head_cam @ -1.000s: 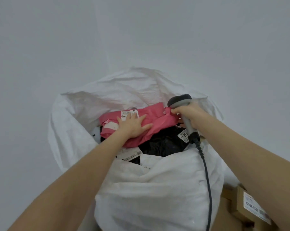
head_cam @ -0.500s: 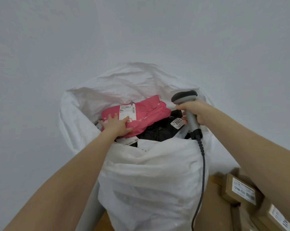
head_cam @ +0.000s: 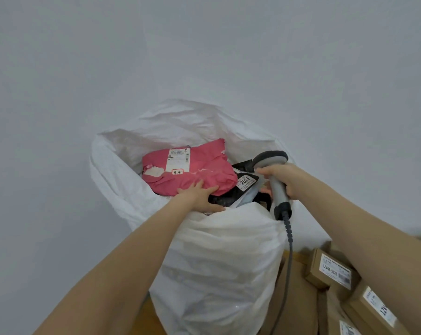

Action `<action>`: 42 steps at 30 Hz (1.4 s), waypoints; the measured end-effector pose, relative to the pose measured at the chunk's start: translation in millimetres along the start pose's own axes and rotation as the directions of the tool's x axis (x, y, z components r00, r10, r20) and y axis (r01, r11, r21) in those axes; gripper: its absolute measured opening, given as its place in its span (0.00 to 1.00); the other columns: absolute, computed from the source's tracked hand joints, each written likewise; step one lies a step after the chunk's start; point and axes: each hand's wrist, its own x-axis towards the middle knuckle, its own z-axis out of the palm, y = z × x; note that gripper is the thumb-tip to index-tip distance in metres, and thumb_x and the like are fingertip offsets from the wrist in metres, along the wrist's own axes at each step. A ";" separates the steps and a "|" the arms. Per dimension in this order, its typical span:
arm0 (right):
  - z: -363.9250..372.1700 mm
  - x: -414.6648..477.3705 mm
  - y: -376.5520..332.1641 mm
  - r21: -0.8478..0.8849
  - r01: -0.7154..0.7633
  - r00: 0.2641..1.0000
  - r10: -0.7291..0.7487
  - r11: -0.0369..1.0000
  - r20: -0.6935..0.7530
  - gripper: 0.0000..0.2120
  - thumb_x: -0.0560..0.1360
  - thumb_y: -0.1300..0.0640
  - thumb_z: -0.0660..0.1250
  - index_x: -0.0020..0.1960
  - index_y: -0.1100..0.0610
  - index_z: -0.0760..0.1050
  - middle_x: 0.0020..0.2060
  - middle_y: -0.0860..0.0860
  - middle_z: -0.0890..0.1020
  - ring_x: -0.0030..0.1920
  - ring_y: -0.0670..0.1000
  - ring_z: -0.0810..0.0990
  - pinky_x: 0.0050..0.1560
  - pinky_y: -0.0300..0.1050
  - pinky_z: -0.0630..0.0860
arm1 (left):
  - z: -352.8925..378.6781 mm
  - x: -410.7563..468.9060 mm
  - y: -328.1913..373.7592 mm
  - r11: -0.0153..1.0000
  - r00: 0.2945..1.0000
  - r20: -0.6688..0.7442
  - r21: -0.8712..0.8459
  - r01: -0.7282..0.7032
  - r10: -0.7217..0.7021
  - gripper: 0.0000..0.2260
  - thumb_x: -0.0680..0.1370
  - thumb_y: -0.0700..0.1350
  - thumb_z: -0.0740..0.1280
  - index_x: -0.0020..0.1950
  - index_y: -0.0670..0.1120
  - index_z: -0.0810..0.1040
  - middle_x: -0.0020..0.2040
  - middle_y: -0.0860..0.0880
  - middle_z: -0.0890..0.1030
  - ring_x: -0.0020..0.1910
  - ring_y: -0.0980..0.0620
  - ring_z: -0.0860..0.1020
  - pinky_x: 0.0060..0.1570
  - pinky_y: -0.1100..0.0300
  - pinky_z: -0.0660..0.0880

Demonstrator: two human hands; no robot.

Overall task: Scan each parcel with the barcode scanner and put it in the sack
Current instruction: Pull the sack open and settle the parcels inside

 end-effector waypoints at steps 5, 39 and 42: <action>-7.4 -8.9 -7.8 0.150 0.158 0.987 -0.152 0.976 -0.052 0.12 0.74 0.62 0.71 0.54 0.63 0.71 0.24 0.58 0.77 0.19 0.51 0.74 0.21 0.38 0.72 | -12.5 -6.3 15.0 0.989 0.981 -0.189 -0.149 0.013 -0.041 0.40 0.73 0.71 0.60 0.79 0.55 0.51 0.79 0.46 0.51 0.77 0.43 0.55 0.71 0.36 0.56; -275.7 -207.5 207.2 0.217 -0.031 0.738 0.169 0.976 -0.653 0.08 0.74 0.59 0.73 0.45 0.61 0.76 0.26 0.53 0.77 0.24 0.48 0.74 0.25 0.40 0.72 | 103.7 -96.9 399.1 0.791 0.804 -0.209 -0.162 -0.590 0.557 0.26 0.78 0.58 0.61 0.71 0.45 0.68 0.67 0.43 0.69 0.66 0.42 0.69 0.58 0.47 0.70; -329.5 -213.4 236.0 0.261 -0.080 0.727 0.236 0.962 -0.644 0.07 0.74 0.59 0.72 0.42 0.61 0.76 0.28 0.54 0.77 0.25 0.49 0.73 0.25 0.40 0.71 | 136.0 -98.9 453.6 0.790 0.823 -0.111 -0.236 -0.566 0.557 0.28 0.78 0.59 0.63 0.72 0.44 0.67 0.69 0.41 0.69 0.66 0.41 0.70 0.62 0.48 0.71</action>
